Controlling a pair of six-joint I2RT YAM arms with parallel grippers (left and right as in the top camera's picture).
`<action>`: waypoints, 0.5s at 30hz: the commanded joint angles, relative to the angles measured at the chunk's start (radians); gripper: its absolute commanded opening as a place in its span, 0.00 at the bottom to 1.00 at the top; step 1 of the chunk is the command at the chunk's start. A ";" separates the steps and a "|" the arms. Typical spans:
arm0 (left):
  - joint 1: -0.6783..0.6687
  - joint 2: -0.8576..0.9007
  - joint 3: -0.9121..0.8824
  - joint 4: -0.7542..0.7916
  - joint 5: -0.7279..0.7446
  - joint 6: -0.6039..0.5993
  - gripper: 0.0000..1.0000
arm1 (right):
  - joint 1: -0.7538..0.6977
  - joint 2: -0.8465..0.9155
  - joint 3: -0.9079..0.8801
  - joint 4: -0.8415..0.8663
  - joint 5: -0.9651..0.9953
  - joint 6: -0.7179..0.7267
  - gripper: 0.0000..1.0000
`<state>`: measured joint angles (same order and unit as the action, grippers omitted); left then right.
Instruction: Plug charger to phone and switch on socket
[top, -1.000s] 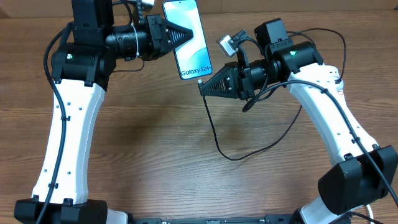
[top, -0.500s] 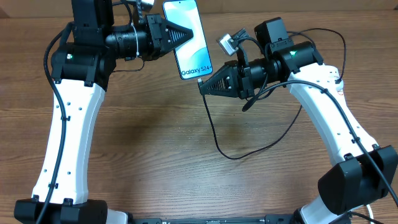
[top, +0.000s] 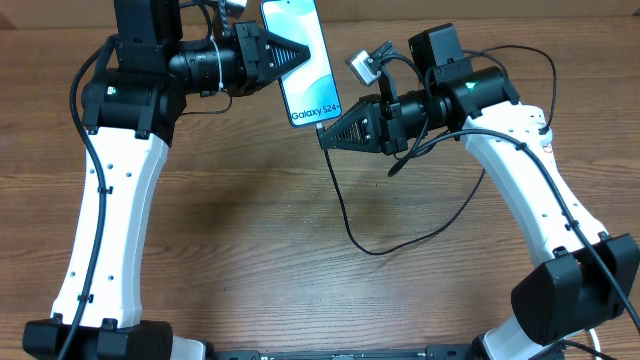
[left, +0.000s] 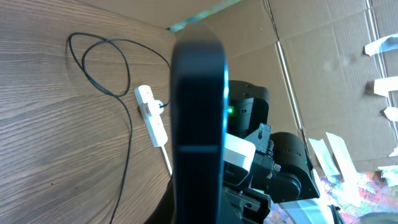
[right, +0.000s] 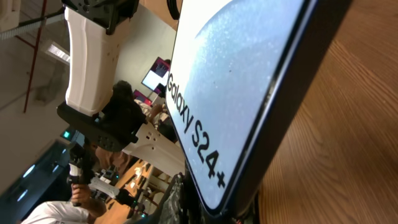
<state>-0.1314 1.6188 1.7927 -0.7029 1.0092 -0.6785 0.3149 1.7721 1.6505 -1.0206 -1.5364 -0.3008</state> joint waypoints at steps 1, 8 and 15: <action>-0.008 -0.020 0.016 0.003 0.059 0.032 0.04 | -0.002 0.000 0.028 0.006 -0.033 0.015 0.04; -0.008 -0.020 0.016 -0.004 0.080 0.084 0.04 | -0.002 0.000 0.028 0.013 -0.033 0.023 0.04; -0.008 -0.020 0.016 -0.015 0.092 0.118 0.04 | -0.002 0.000 0.028 0.098 -0.033 0.126 0.04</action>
<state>-0.1265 1.6188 1.7931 -0.7017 1.0168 -0.6048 0.3187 1.7721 1.6501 -0.9588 -1.5364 -0.2359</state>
